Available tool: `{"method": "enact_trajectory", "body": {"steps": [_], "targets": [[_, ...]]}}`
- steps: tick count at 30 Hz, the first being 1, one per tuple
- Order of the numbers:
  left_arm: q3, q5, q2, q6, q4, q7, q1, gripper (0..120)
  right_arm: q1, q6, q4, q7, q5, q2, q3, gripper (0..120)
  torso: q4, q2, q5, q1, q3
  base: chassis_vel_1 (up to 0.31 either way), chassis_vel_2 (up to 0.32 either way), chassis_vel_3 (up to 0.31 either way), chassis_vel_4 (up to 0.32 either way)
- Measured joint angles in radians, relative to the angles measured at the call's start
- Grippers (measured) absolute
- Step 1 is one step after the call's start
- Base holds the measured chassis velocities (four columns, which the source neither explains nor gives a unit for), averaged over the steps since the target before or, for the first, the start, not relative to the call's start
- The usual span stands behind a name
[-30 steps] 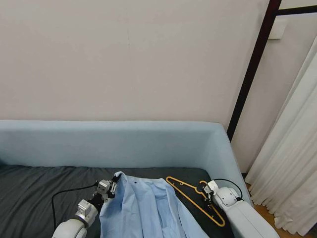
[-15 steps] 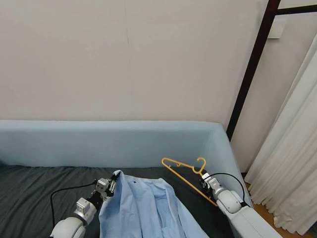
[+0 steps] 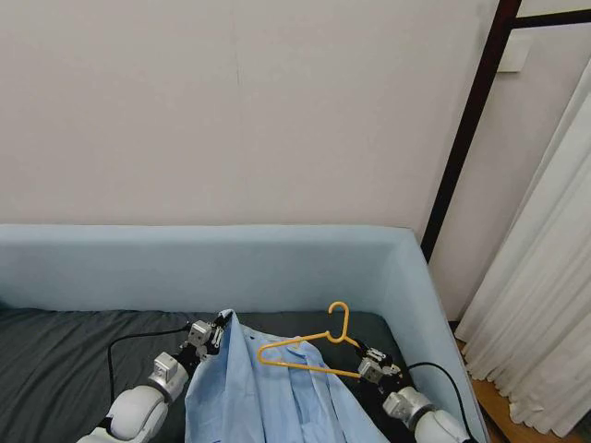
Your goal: Pick up the clothes from the sofa and hang them on the clothes hanger.
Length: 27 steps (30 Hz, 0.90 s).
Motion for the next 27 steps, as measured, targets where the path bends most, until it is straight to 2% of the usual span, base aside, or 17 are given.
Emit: {"method": "enact_trajectory", "body": {"steps": [5,12,16,27], "targets": [[-0.006,-0.005,0.001,0.002,-0.049,0.003,0.034,0,0.019,-0.104,0.006,0.032,-0.035,0.014,-0.067,5,0.0002,0.0,0.0,0.0,0.0,0.0,0.0,0.0,0.0],[-0.013,-0.004,-0.014,0.002,-0.101,0.009,0.069,0,0.058,-0.129,-0.013,0.028,-0.002,0.031,-0.139,5,0.0,0.0,0.0,0.0,0.0,0.0,0.0,0.0,0.0],[-0.005,0.013,-0.03,-0.006,-0.101,0.019,0.082,0,0.083,-0.061,-0.03,0.019,0.106,0.044,-0.18,5,0.0,0.0,0.0,0.0,0.0,0.0,0.0,0.0,0.0],[0.011,0.04,-0.029,-0.025,-0.087,0.035,0.096,0,0.117,0.145,-0.095,0.034,0.177,0.082,-0.199,5,0.0,0.0,-0.0001,0.0,0.0,0.0,0.0,0.0,0.0]]}}
